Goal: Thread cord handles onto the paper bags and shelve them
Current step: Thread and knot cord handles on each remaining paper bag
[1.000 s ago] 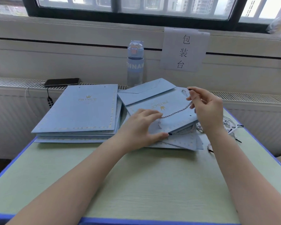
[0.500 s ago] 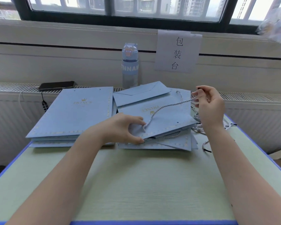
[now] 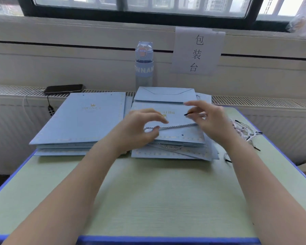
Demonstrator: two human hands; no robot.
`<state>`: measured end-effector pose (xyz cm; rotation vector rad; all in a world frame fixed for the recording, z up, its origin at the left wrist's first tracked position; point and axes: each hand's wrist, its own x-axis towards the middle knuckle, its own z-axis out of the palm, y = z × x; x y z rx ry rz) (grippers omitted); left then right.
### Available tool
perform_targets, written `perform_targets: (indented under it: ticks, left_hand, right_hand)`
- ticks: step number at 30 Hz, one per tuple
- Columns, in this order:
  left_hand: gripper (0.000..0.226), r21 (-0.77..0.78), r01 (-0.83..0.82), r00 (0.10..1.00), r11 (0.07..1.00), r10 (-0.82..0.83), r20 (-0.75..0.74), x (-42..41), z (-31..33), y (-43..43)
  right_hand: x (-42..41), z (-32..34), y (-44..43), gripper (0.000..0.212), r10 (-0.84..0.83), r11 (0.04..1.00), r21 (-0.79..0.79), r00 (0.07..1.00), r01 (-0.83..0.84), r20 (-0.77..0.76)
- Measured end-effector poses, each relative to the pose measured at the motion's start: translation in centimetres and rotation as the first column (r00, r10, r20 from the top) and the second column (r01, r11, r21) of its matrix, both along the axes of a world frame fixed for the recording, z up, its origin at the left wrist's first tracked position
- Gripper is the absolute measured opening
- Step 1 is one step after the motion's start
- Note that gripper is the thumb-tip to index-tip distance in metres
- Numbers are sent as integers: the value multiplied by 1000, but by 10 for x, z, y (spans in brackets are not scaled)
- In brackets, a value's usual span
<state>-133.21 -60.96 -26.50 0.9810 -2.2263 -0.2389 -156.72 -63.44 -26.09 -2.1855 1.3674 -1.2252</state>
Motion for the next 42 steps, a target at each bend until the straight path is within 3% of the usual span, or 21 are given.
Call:
perform_targets:
  ticks: [4, 11, 18, 21, 26, 31, 38, 42]
  left_hand:
    - [35, -36, -12, 990, 999, 17, 138, -27, -29, -4]
    - [25, -70, 17, 1000, 997, -18, -13, -22, -32, -9]
    - [30, -158, 1, 999, 987, -8, -48, -24, -33, -4]
    - [30, -211, -44, 993, 977, 20, -114, -24, -32, -3]
    - [28, -155, -128, 946, 980, 74, -315, -25, -28, 2]
    - [13, -201, -209, 931, 957, 132, -341, -26, -28, 0]
    - [12, -247, -236, 935, 940, 150, -322, -28, -29, -1]
    - [12, -225, -286, 927, 931, 211, -309, -30, -30, -1]
  right_hand:
    - [3, 1, 2, 16, 116, 986, 135, 983, -97, -145]
    - [-2, 10, 9, 16, 176, 959, 262, 956, -112, -236]
    - [4, 14, 12, 17, 177, 977, 185, 900, -110, -398]
    - [8, 13, 13, 13, 182, 978, 159, 923, -134, -339]
    - [6, 18, 16, 6, 105, 986, 146, 978, -80, -178]
    - [2, 18, 16, 25, 134, 961, 263, 975, -84, -178]
    - [7, 20, 19, 18, 151, 953, 289, 967, -88, -204]
    - [4, 18, 17, 36, 148, 946, 315, 965, -74, -218]
